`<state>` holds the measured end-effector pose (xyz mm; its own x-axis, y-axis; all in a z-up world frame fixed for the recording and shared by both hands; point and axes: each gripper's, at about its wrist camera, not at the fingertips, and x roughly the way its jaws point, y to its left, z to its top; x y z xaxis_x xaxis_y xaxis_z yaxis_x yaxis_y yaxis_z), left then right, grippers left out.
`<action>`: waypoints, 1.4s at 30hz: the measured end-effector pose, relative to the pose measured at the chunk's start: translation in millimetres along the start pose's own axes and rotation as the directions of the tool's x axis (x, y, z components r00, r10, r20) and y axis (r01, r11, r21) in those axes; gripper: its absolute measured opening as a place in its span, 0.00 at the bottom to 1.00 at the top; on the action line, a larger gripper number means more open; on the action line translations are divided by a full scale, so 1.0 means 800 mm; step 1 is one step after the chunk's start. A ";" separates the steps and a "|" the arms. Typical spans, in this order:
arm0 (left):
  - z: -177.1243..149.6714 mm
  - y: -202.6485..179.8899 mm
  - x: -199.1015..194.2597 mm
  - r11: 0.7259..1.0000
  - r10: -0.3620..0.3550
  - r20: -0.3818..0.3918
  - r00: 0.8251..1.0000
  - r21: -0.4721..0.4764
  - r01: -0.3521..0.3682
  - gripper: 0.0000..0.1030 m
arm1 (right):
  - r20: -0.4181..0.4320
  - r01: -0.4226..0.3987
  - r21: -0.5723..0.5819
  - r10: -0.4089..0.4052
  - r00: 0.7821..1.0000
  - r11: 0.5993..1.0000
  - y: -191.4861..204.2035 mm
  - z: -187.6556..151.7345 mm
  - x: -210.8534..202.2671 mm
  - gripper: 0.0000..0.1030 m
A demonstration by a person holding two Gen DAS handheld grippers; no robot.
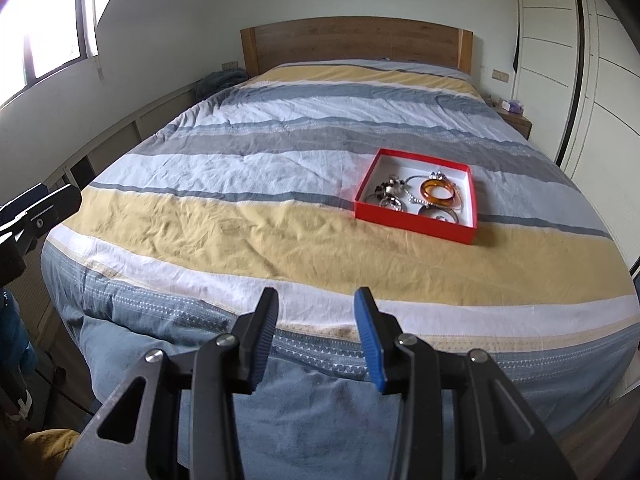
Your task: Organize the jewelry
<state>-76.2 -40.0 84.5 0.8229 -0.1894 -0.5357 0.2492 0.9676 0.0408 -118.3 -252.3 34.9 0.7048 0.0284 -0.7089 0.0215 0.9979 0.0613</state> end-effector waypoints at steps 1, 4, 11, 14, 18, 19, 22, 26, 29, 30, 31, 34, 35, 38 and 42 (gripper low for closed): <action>-0.001 -0.001 0.002 1.000 0.002 -0.003 1.000 0.001 -0.002 0.98 | -0.004 0.000 0.001 0.000 1.000 1.000 -0.001 -0.001 0.002 0.37; -0.002 -0.002 0.009 1.000 0.005 -0.017 1.000 0.005 -0.005 0.99 | -0.015 0.000 0.008 0.000 1.000 1.000 -0.004 -0.003 0.009 0.37; -0.008 -0.005 0.032 1.000 0.017 -0.061 0.998 0.020 -0.016 0.99 | -0.030 0.018 0.009 -0.018 0.999 1.000 -0.010 -0.004 0.025 0.37; -0.011 -0.003 0.046 1.000 0.021 -0.086 0.996 0.021 -0.019 0.99 | -0.035 0.024 0.006 -0.024 0.999 1.000 -0.012 -0.003 0.032 0.37; -0.015 0.002 0.059 0.999 0.029 -0.110 0.994 0.023 -0.027 0.98 | -0.037 0.022 0.002 -0.022 0.999 1.000 -0.015 -0.004 0.038 0.37; -0.015 0.003 0.063 0.999 0.028 -0.118 0.993 0.026 -0.025 0.98 | -0.038 0.022 0.000 -0.022 0.999 1.000 -0.014 -0.004 0.040 0.37; -0.016 0.004 0.074 0.999 0.031 -0.139 0.990 0.032 -0.026 0.98 | -0.039 0.022 -0.010 -0.022 0.999 1.000 -0.015 -0.004 0.044 0.37; -0.019 0.000 0.087 0.998 0.033 -0.164 0.986 0.050 -0.025 0.98 | -0.046 0.022 -0.023 -0.023 0.999 1.000 -0.017 -0.004 0.054 0.37; -0.022 -0.002 0.096 0.998 0.029 -0.181 0.983 0.057 -0.019 0.98 | -0.053 0.023 -0.024 -0.024 0.998 0.999 -0.020 -0.005 0.061 0.37; -0.022 -0.003 0.098 0.998 0.029 -0.185 0.982 0.060 -0.018 0.98 | -0.055 0.026 -0.024 -0.028 0.998 0.999 -0.021 -0.005 0.064 0.37; -0.023 -0.004 0.102 0.998 0.030 -0.191 0.981 0.064 -0.018 0.98 | -0.057 0.030 -0.022 -0.031 0.998 0.999 -0.023 -0.005 0.066 0.37; -0.023 -0.006 0.110 0.997 0.035 -0.204 0.978 0.070 -0.021 0.98 | -0.058 0.042 -0.013 -0.043 0.997 0.999 -0.029 -0.004 0.070 0.37; -0.023 -0.006 0.113 0.997 0.036 -0.209 0.977 0.070 -0.022 0.98 | -0.059 0.045 -0.009 -0.045 0.997 0.999 -0.032 -0.004 0.072 0.37; -0.024 -0.006 0.121 0.997 0.044 -0.223 0.974 0.074 -0.028 0.98 | -0.061 0.053 0.005 -0.053 0.997 0.999 -0.040 -0.003 0.077 0.37; -0.024 -0.007 0.131 0.996 0.052 -0.242 0.969 0.081 -0.033 0.98 | -0.063 0.064 0.022 -0.062 0.996 0.998 -0.049 -0.001 0.083 0.43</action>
<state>-1.1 -61.7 11.6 0.6864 -0.0928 -0.7213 0.2624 0.9566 0.1266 -73.2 -289.7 -15.2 0.6561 -0.0300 -0.7540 0.0820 0.9961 0.0317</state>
